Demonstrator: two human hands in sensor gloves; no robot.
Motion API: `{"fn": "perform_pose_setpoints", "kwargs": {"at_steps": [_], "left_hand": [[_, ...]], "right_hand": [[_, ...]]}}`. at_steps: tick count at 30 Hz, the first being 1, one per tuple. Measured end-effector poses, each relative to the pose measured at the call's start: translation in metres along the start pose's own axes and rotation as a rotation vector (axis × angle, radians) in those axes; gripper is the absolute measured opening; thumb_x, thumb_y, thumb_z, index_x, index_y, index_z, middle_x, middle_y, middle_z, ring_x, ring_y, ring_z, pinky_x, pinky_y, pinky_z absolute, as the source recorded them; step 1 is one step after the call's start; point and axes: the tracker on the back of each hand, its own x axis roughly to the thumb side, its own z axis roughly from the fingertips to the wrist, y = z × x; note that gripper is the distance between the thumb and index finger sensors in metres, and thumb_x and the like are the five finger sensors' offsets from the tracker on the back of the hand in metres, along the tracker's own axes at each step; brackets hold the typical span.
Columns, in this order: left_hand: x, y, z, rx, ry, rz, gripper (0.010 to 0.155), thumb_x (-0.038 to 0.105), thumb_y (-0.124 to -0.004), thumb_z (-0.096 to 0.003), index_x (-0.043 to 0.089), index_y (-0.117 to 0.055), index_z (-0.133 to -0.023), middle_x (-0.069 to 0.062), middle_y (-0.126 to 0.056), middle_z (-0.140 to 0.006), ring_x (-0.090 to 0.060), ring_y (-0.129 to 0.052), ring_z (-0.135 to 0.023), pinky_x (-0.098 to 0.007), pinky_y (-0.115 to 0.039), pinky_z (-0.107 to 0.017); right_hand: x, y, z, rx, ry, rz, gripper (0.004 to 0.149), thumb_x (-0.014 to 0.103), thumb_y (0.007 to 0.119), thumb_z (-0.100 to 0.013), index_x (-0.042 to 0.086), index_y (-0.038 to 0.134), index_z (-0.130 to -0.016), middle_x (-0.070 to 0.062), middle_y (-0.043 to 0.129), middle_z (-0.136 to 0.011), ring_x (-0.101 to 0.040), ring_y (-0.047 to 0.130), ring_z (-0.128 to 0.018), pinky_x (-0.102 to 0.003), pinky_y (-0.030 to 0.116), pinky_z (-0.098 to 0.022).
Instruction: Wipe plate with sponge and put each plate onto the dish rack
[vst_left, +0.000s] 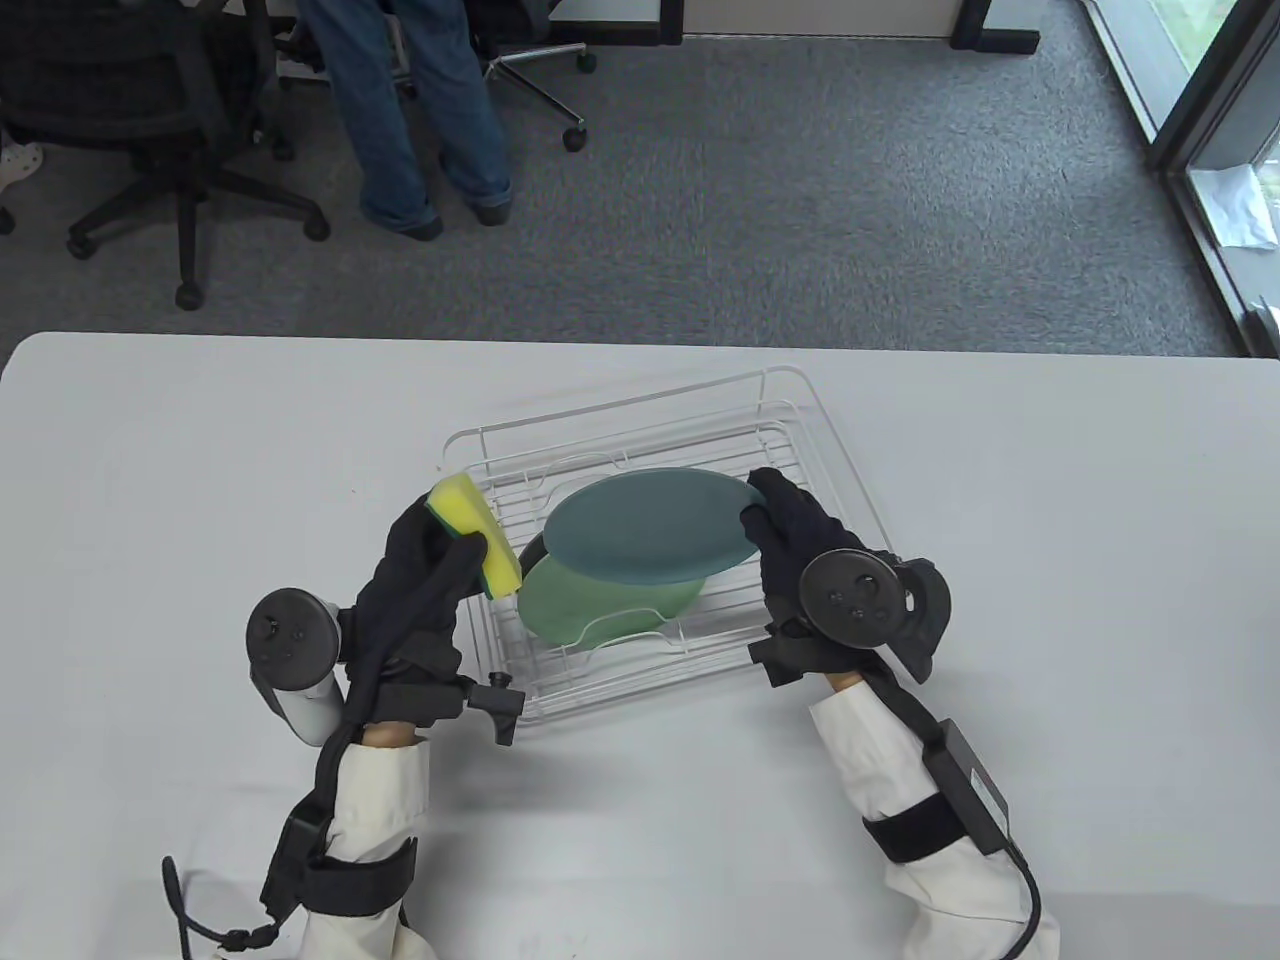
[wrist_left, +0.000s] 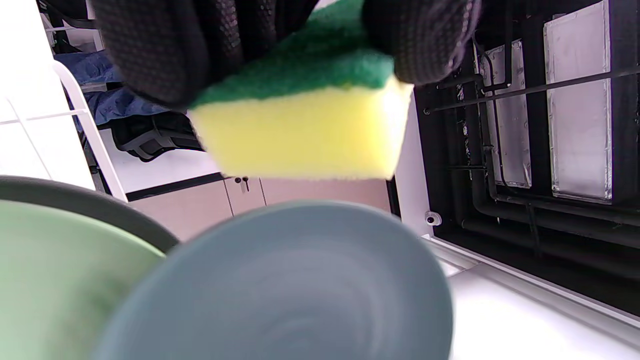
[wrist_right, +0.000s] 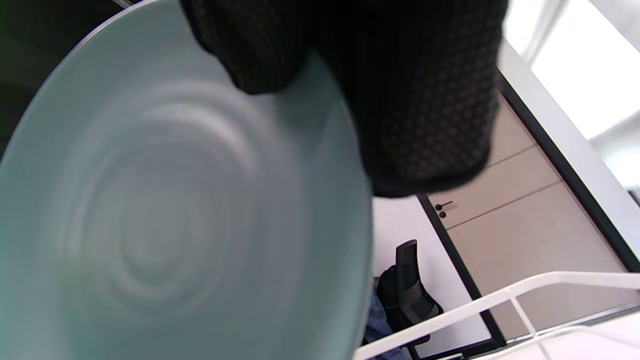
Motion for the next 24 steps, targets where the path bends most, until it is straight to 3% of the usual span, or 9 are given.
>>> {"fn": "perform_pose_setpoints", "kwargs": {"at_steps": [12, 24], "left_hand": [[0.000, -0.002, 0.001, -0.015, -0.007, 0.009, 0.079, 0.044, -0.077, -0.0532, -0.008, -0.057, -0.109, -0.029, -0.080, -0.096, -0.043, -0.093, -0.075, -0.043, -0.088, -0.051], [-0.001, -0.006, 0.001, -0.028, 0.002, 0.000, 0.079, 0.044, -0.077, -0.0533, -0.008, -0.057, -0.109, -0.029, -0.080, -0.096, -0.043, -0.093, -0.075, -0.043, -0.088, -0.051]], "right_hand": [[0.024, 0.043, 0.006, 0.091, -0.143, 0.225, 0.039, 0.021, 0.077, -0.052, 0.008, 0.077, -0.089, -0.019, 0.096, -0.071, -0.037, 0.103, -0.050, -0.036, 0.097, -0.034], [0.034, 0.066, 0.014, 0.163, -0.196, 0.236, 0.039, 0.023, 0.081, -0.050, 0.009, 0.081, -0.087, -0.019, 0.098, -0.069, -0.037, 0.104, -0.048, -0.037, 0.097, -0.033]]}}
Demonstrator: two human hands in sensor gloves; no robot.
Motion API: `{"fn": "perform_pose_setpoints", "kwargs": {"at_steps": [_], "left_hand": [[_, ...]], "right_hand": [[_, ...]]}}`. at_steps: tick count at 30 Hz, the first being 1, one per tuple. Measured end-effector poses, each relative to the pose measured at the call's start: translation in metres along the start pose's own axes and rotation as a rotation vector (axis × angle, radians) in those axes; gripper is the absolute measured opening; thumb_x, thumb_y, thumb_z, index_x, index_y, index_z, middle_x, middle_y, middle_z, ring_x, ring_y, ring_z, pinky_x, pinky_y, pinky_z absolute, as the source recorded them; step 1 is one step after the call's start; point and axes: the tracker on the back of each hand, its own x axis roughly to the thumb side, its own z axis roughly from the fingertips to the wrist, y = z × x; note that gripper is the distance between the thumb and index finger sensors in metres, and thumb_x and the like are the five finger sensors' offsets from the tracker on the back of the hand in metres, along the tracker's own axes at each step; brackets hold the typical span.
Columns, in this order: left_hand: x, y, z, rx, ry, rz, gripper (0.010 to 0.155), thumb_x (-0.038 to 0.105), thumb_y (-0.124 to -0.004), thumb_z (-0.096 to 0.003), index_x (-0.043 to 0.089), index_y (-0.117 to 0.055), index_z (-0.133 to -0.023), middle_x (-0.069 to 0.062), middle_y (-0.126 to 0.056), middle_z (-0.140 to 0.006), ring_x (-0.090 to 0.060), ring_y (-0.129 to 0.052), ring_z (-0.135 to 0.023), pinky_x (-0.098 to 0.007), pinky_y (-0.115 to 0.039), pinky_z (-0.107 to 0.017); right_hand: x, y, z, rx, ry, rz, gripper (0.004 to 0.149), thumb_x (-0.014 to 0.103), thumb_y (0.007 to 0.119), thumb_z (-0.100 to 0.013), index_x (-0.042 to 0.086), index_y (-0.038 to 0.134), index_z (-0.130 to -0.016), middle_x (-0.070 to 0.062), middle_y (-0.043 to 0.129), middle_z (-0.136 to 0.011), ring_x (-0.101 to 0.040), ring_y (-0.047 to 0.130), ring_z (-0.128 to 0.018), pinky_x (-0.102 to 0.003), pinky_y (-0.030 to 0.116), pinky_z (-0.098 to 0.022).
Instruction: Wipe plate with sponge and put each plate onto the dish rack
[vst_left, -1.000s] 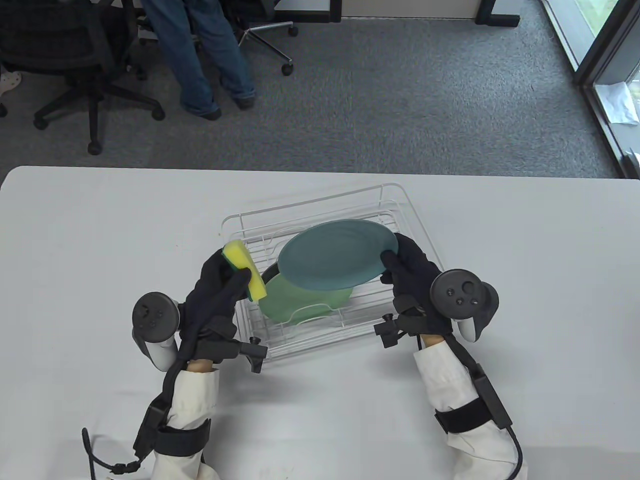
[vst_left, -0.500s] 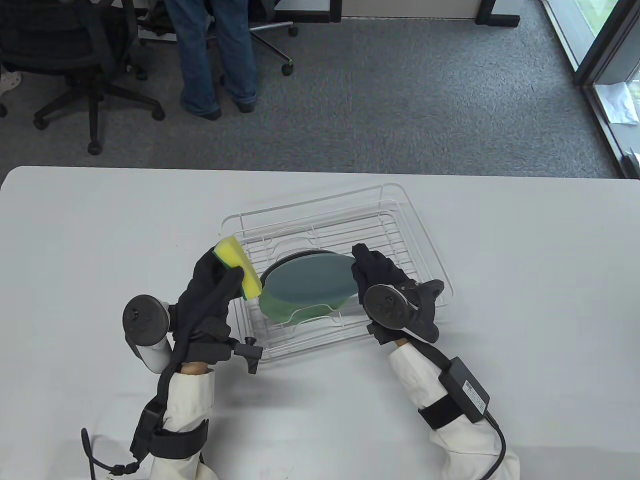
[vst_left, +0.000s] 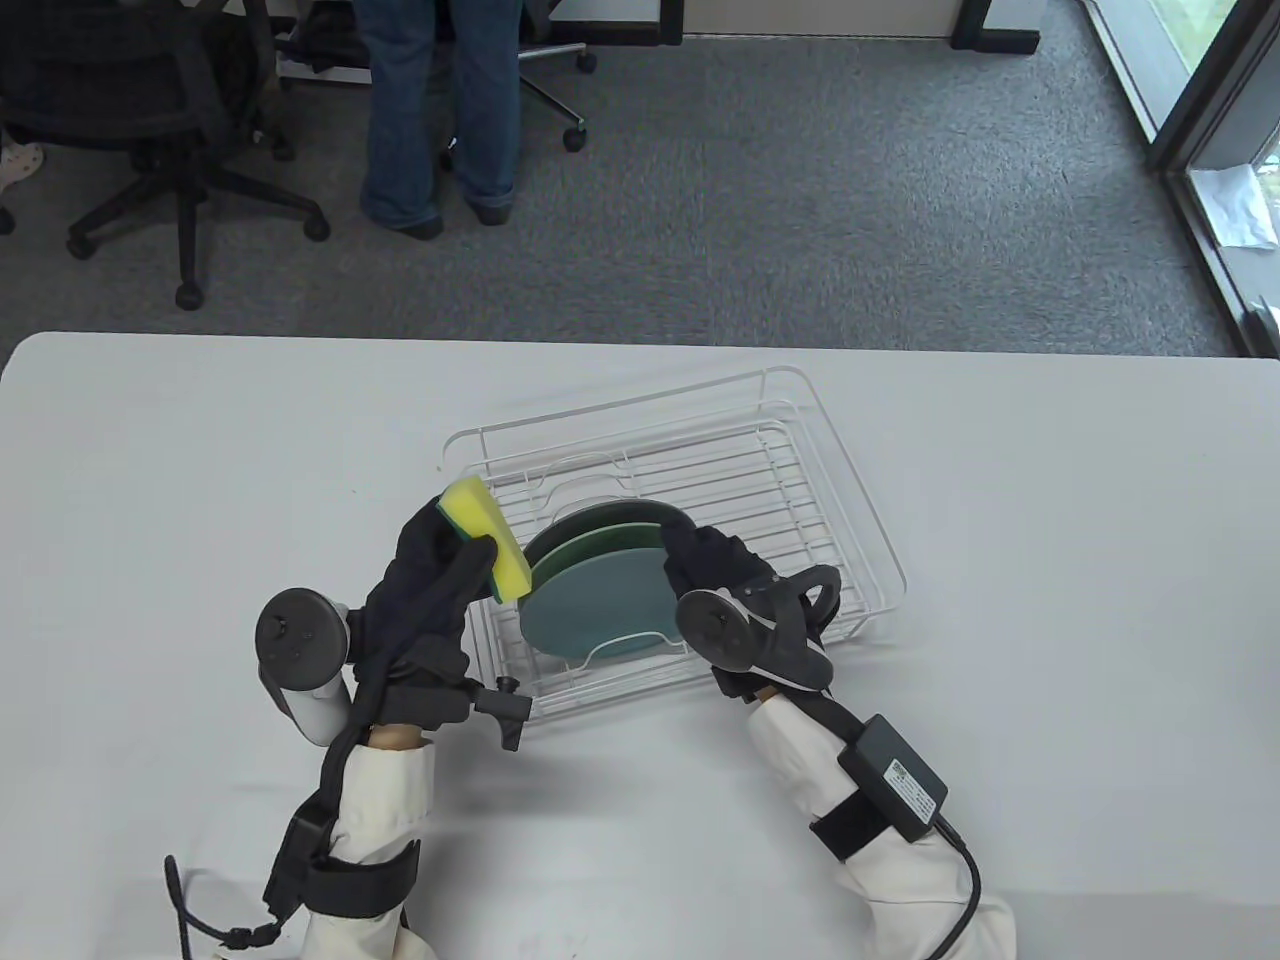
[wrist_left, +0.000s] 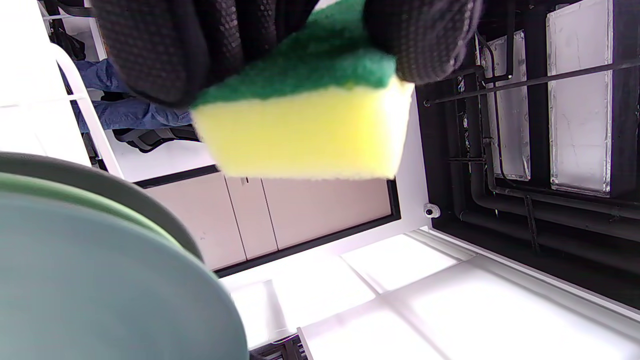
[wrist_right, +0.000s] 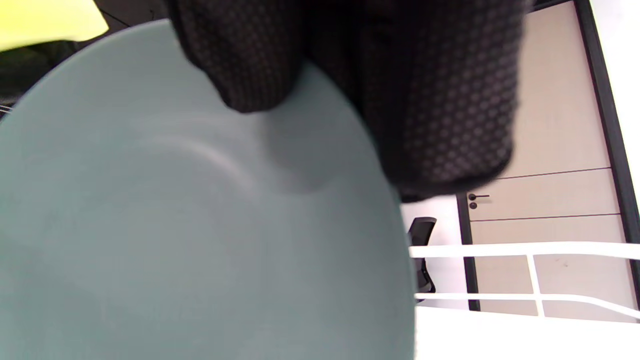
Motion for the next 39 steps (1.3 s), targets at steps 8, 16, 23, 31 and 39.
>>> {"fn": "perform_pose_setpoints", "kwargs": {"at_steps": [8, 16, 23, 31, 39], "left_hand": [[-0.002, -0.004, 0.000, -0.008, 0.011, -0.009, 0.079, 0.045, -0.077, -0.0535, -0.008, -0.057, -0.109, -0.029, -0.080, -0.096, -0.043, -0.093, -0.074, -0.043, -0.088, -0.051], [-0.004, -0.011, -0.001, -0.028, 0.014, -0.032, 0.079, 0.045, -0.077, -0.0536, -0.008, -0.057, -0.109, -0.029, -0.079, -0.096, -0.043, -0.093, -0.075, -0.043, -0.088, -0.051], [0.002, -0.022, 0.000, -0.066, -0.016, -0.066, 0.079, 0.044, -0.077, -0.0534, -0.008, -0.057, -0.109, -0.029, -0.080, -0.096, -0.044, -0.093, -0.074, -0.043, -0.088, -0.051], [0.016, -0.061, 0.005, -0.196, -0.115, -0.219, 0.079, 0.044, -0.078, -0.0524, -0.007, -0.059, -0.109, -0.028, -0.081, -0.095, -0.043, -0.094, -0.074, -0.042, -0.089, -0.050], [0.029, -0.133, 0.018, -0.413, -0.236, -0.436, 0.077, 0.046, -0.079, -0.0512, -0.005, -0.063, -0.107, -0.026, -0.085, -0.093, -0.040, -0.097, -0.070, -0.034, -0.091, -0.043]], "right_hand": [[-0.002, 0.007, 0.001, 0.040, 0.025, -0.050, 0.040, 0.023, 0.080, -0.051, 0.009, 0.080, -0.088, -0.020, 0.097, -0.072, -0.038, 0.103, -0.051, -0.039, 0.096, -0.035], [-0.027, 0.002, 0.010, 0.070, 0.140, -0.215, 0.047, 0.027, 0.073, -0.057, 0.002, 0.073, -0.097, -0.028, 0.089, -0.082, -0.045, 0.096, -0.060, -0.046, 0.089, -0.041], [-0.054, -0.027, 0.023, -0.048, 0.201, -0.242, 0.047, 0.028, 0.071, -0.058, 0.001, 0.072, -0.097, -0.028, 0.089, -0.081, -0.042, 0.095, -0.057, -0.043, 0.089, -0.040], [-0.099, -0.048, 0.052, -0.183, 0.338, -0.338, 0.046, 0.028, 0.070, -0.060, 0.000, 0.073, -0.096, -0.027, 0.090, -0.078, -0.038, 0.096, -0.053, -0.040, 0.089, -0.037], [-0.130, -0.064, 0.069, -0.278, 0.440, -0.425, 0.046, 0.029, 0.069, -0.061, 0.000, 0.073, -0.096, -0.027, 0.090, -0.079, -0.038, 0.095, -0.053, -0.040, 0.089, -0.037]]}}
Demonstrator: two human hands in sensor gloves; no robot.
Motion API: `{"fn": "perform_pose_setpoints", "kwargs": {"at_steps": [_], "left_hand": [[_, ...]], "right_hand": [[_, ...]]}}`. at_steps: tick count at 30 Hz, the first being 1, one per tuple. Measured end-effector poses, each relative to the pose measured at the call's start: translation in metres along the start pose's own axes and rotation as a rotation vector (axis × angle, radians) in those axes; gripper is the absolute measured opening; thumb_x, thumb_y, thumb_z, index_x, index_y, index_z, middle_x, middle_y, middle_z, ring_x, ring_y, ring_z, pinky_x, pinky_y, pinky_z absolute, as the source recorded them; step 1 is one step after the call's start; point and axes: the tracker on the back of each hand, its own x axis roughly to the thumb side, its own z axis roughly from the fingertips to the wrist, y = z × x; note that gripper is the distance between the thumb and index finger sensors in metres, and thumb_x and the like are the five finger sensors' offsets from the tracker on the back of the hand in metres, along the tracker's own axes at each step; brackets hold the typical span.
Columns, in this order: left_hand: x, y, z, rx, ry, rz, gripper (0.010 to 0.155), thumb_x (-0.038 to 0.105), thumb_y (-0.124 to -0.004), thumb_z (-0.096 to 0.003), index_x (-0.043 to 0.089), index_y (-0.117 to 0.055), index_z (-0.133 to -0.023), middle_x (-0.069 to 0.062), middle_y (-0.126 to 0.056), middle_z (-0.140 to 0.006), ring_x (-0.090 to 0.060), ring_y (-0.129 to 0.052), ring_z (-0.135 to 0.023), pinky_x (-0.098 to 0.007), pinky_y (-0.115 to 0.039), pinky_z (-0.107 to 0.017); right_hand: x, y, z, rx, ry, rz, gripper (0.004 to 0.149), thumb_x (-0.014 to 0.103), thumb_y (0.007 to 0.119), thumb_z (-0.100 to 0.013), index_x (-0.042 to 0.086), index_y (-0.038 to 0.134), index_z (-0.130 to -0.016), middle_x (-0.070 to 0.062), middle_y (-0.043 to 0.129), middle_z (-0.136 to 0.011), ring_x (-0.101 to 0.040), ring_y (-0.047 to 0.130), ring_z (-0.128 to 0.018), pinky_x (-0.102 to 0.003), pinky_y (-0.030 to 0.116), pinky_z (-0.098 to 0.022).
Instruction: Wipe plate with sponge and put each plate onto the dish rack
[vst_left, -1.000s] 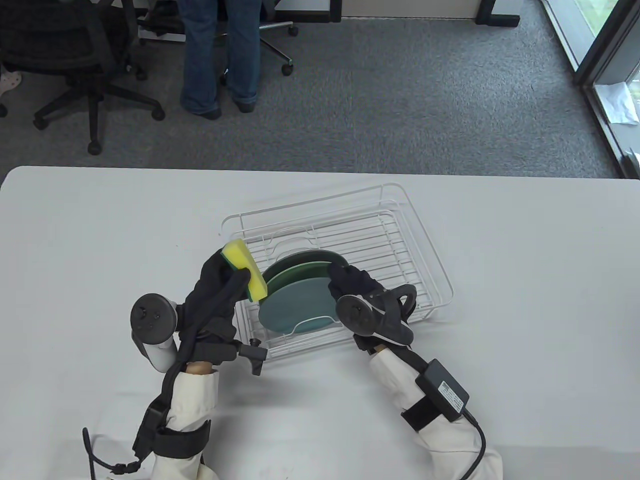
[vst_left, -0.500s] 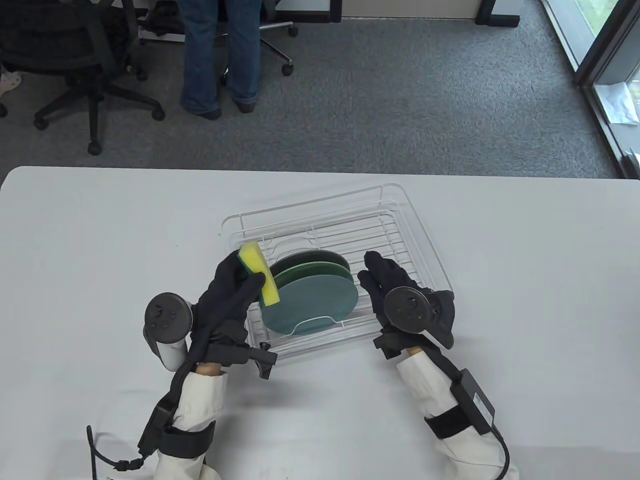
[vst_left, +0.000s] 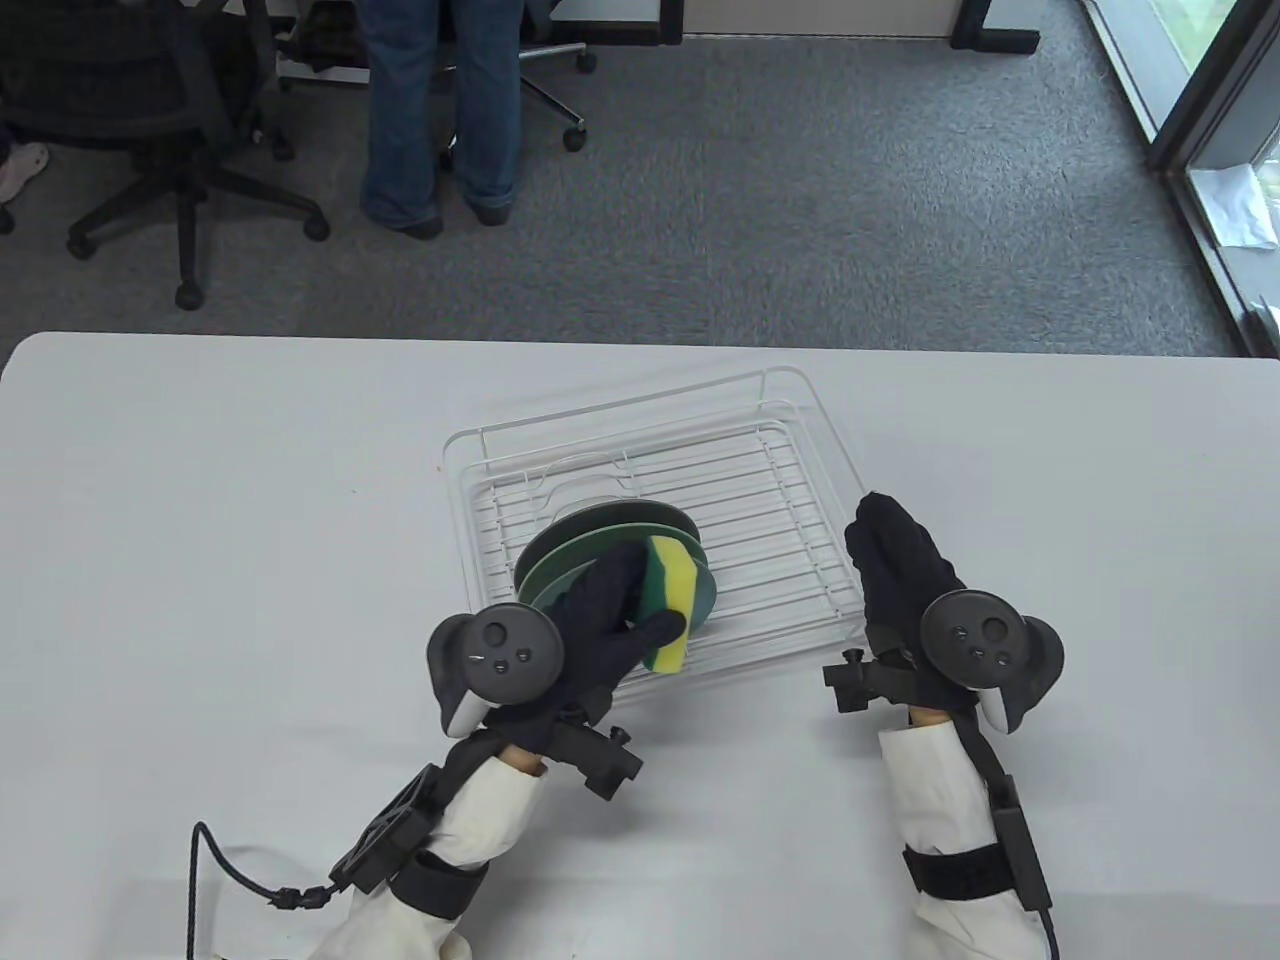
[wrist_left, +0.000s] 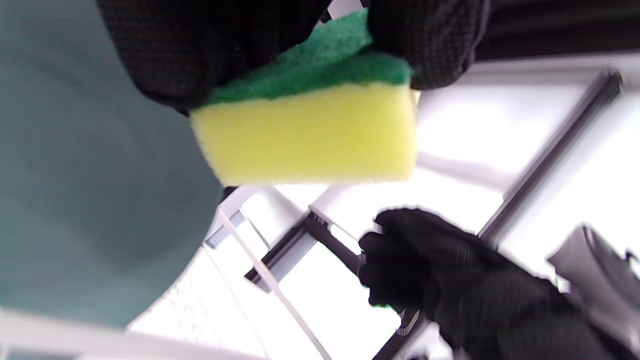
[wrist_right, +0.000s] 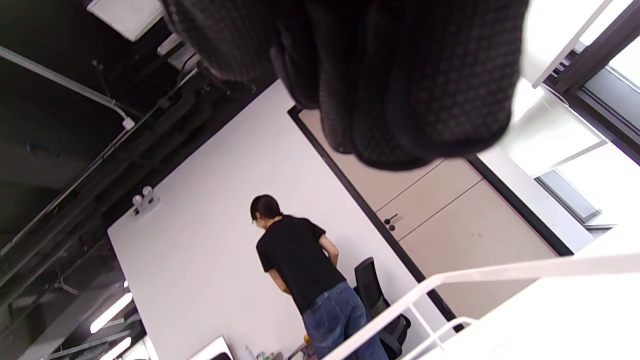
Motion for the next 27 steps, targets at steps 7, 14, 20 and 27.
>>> {"fn": "perform_pose_setpoints", "kwargs": {"at_steps": [7, 14, 20, 27], "left_hand": [[0.036, -0.056, -0.017, -0.175, -0.102, -0.138, 0.075, 0.048, -0.080, -0.0497, -0.001, -0.069, -0.105, -0.023, -0.090, -0.089, -0.035, -0.100, -0.066, -0.029, -0.092, -0.037], [0.045, -0.109, -0.020, -0.327, -0.152, -0.252, 0.073, 0.048, -0.080, -0.0492, 0.001, -0.069, -0.104, -0.022, -0.089, -0.090, -0.037, -0.098, -0.068, -0.032, -0.091, -0.039], [0.038, -0.138, -0.013, -0.480, -0.171, -0.341, 0.073, 0.048, -0.081, -0.0485, 0.001, -0.069, -0.104, -0.025, -0.086, -0.092, -0.039, -0.097, -0.070, -0.034, -0.090, -0.041], [0.030, -0.164, -0.004, -0.603, -0.192, -0.533, 0.074, 0.049, -0.082, -0.0477, 0.002, -0.070, -0.103, -0.026, -0.087, -0.092, -0.039, -0.097, -0.069, -0.034, -0.090, -0.041]], "right_hand": [[-0.008, -0.019, -0.001, -0.045, 0.034, -0.072, 0.046, 0.030, 0.068, -0.061, 0.000, 0.073, -0.096, -0.027, 0.089, -0.079, -0.038, 0.095, -0.054, -0.039, 0.089, -0.038], [-0.012, -0.029, -0.001, -0.050, 0.028, -0.065, 0.047, 0.031, 0.066, -0.063, 0.001, 0.072, -0.097, -0.025, 0.089, -0.080, -0.036, 0.096, -0.054, -0.037, 0.090, -0.038], [-0.017, -0.033, 0.000, -0.059, 0.066, -0.149, 0.047, 0.031, 0.066, -0.063, 0.000, 0.071, -0.097, -0.026, 0.088, -0.080, -0.037, 0.095, -0.055, -0.038, 0.089, -0.039], [-0.017, -0.033, 0.000, -0.054, 0.067, -0.157, 0.047, 0.031, 0.066, -0.063, 0.000, 0.072, -0.097, -0.026, 0.089, -0.080, -0.037, 0.095, -0.054, -0.039, 0.089, -0.039]]}}
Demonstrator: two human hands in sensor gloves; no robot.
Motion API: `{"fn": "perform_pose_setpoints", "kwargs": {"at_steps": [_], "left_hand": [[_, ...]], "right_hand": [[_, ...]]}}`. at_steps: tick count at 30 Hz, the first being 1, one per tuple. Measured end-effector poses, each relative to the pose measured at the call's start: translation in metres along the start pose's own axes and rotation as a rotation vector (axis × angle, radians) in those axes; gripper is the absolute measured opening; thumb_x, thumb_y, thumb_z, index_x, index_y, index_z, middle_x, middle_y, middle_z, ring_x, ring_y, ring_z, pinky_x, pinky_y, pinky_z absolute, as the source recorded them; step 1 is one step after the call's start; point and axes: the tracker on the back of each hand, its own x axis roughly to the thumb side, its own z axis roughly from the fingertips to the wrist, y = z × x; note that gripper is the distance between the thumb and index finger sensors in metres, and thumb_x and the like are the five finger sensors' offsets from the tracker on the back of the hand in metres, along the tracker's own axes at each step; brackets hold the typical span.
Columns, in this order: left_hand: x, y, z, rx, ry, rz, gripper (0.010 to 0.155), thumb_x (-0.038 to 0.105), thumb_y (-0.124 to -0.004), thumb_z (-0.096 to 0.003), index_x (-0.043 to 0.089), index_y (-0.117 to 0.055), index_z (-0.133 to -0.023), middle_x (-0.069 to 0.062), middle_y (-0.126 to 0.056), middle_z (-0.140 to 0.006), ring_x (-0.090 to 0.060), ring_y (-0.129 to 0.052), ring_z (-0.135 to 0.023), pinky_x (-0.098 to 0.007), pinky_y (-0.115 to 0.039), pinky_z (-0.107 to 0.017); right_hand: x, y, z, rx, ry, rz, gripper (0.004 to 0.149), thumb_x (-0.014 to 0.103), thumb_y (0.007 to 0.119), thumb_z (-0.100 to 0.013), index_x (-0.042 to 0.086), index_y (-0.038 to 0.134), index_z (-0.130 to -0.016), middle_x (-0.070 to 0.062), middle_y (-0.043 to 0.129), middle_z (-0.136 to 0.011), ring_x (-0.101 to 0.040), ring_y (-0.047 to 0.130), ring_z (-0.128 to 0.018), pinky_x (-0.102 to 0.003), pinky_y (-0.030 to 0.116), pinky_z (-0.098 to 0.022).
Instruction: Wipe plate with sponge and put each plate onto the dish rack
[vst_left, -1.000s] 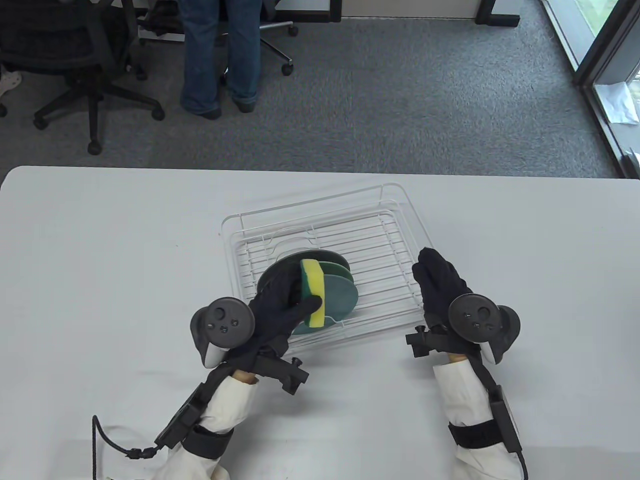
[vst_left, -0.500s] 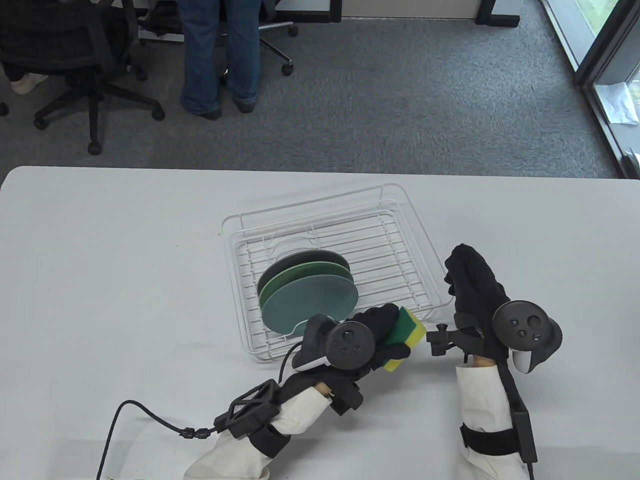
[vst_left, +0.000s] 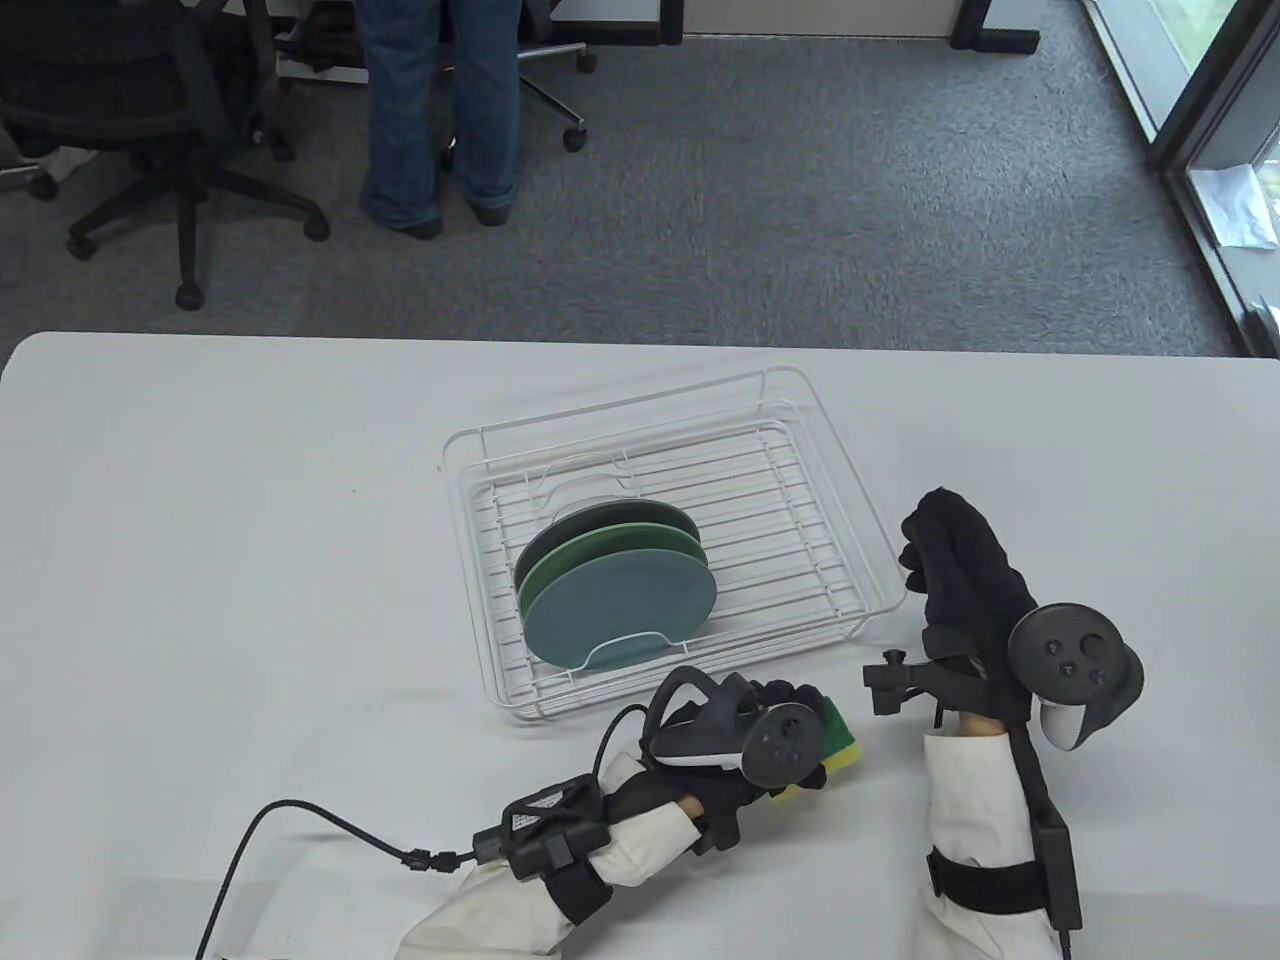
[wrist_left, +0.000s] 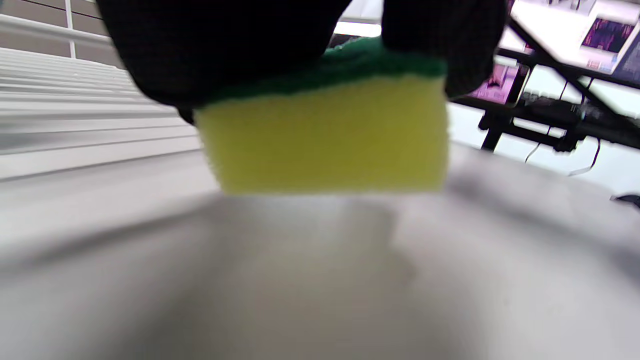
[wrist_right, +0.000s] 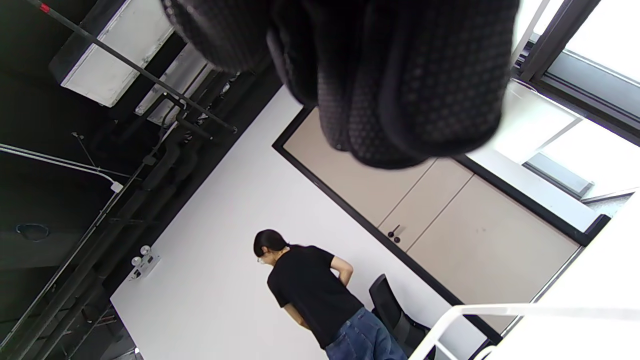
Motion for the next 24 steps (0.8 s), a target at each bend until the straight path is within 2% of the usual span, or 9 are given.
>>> {"fn": "perform_pose_setpoints", "kwargs": {"at_steps": [6, 9, 13, 21, 24], "left_hand": [[0.002, -0.019, -0.003, -0.089, 0.009, -0.166, 0.069, 0.050, -0.081, -0.0470, 0.006, -0.074, -0.100, -0.025, -0.088, -0.092, -0.038, -0.097, -0.069, -0.034, -0.090, -0.042], [0.003, -0.023, -0.003, -0.086, 0.008, -0.183, 0.068, 0.050, -0.081, -0.0467, 0.008, -0.076, -0.099, -0.025, -0.087, -0.092, -0.038, -0.096, -0.070, -0.034, -0.090, -0.042], [0.004, -0.020, -0.002, -0.099, 0.013, -0.191, 0.065, 0.050, -0.081, -0.0471, 0.009, -0.079, -0.099, -0.024, -0.086, -0.094, -0.039, -0.095, -0.072, -0.036, -0.089, -0.044], [0.002, -0.009, 0.001, -0.132, 0.023, -0.167, 0.062, 0.049, -0.074, -0.0521, 0.010, -0.086, -0.098, -0.032, -0.073, -0.104, -0.052, -0.079, -0.084, -0.049, -0.080, -0.057], [-0.001, -0.004, 0.003, -0.110, 0.030, -0.121, 0.064, 0.048, -0.072, -0.0535, 0.007, -0.083, -0.100, -0.033, -0.070, -0.107, -0.055, -0.076, -0.088, -0.052, -0.077, -0.060]], "right_hand": [[0.000, 0.001, 0.000, 0.005, 0.000, -0.002, 0.047, 0.031, 0.066, -0.063, 0.000, 0.072, -0.097, -0.027, 0.089, -0.080, -0.037, 0.095, -0.054, -0.039, 0.089, -0.038], [0.000, 0.002, 0.000, 0.007, 0.001, -0.002, 0.047, 0.031, 0.066, -0.063, 0.000, 0.072, -0.097, -0.027, 0.089, -0.080, -0.037, 0.095, -0.054, -0.039, 0.089, -0.038], [0.000, 0.004, 0.000, 0.012, 0.004, -0.002, 0.047, 0.031, 0.066, -0.063, 0.000, 0.072, -0.097, -0.027, 0.089, -0.080, -0.038, 0.095, -0.054, -0.039, 0.089, -0.038], [0.001, 0.008, 0.000, 0.031, 0.004, 0.004, 0.047, 0.031, 0.066, -0.063, 0.000, 0.072, -0.097, -0.027, 0.089, -0.080, -0.038, 0.095, -0.054, -0.039, 0.089, -0.038], [0.002, 0.011, 0.000, 0.043, 0.000, 0.008, 0.047, 0.031, 0.066, -0.063, 0.000, 0.072, -0.097, -0.027, 0.089, -0.080, -0.038, 0.095, -0.054, -0.039, 0.089, -0.038]]}}
